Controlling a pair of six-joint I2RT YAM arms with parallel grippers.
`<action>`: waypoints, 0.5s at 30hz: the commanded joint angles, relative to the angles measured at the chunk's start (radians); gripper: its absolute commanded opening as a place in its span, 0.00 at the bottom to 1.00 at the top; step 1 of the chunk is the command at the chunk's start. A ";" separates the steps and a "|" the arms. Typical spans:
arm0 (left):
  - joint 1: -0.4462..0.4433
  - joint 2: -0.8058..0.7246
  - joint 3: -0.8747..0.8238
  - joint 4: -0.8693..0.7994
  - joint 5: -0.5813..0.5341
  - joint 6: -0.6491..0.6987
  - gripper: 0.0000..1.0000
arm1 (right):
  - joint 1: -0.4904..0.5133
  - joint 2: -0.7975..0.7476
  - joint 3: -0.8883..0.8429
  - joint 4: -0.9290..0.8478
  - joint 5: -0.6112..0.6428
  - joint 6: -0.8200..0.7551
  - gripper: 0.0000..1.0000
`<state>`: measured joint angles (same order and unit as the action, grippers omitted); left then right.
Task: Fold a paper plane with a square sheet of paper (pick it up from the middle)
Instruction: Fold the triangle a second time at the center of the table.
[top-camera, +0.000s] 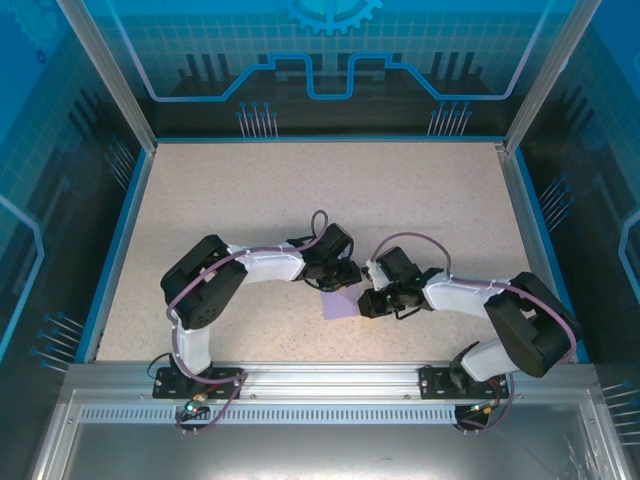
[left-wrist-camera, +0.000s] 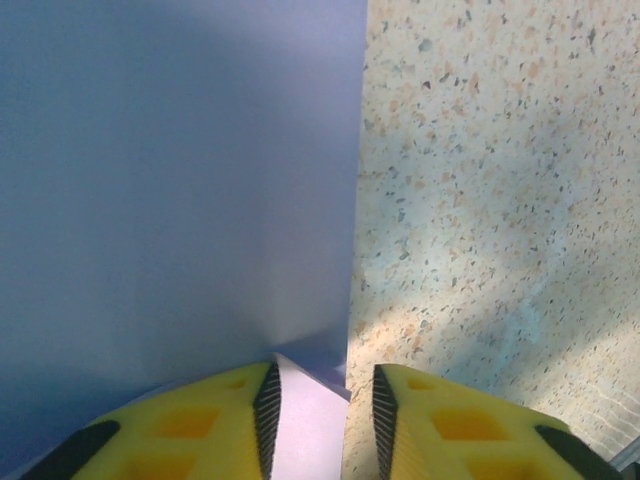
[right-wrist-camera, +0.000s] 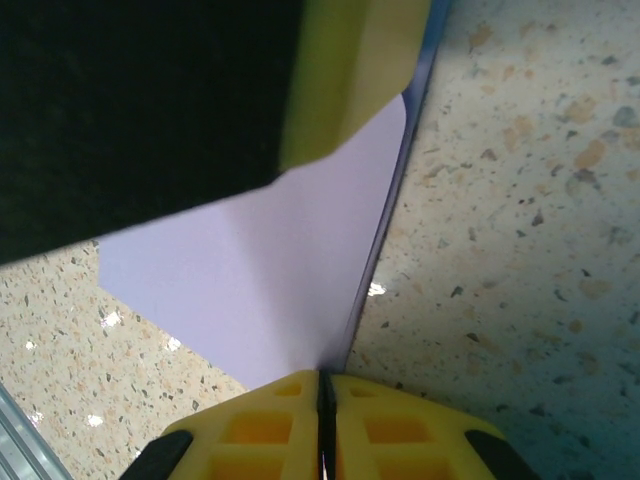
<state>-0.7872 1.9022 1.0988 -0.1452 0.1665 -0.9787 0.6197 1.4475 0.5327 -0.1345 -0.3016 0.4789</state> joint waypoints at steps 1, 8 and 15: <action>0.008 -0.047 0.028 -0.050 -0.048 0.036 0.36 | 0.034 0.072 -0.017 -0.030 0.075 0.005 0.10; 0.008 -0.081 0.036 -0.086 -0.061 0.062 0.38 | 0.035 0.083 -0.008 -0.036 0.079 0.003 0.10; 0.008 -0.153 0.019 -0.142 -0.084 0.106 0.39 | 0.035 0.079 -0.011 -0.040 0.081 0.009 0.10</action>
<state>-0.7860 1.8214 1.1118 -0.2207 0.1215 -0.9176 0.6220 1.4616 0.5499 -0.1600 -0.2962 0.4793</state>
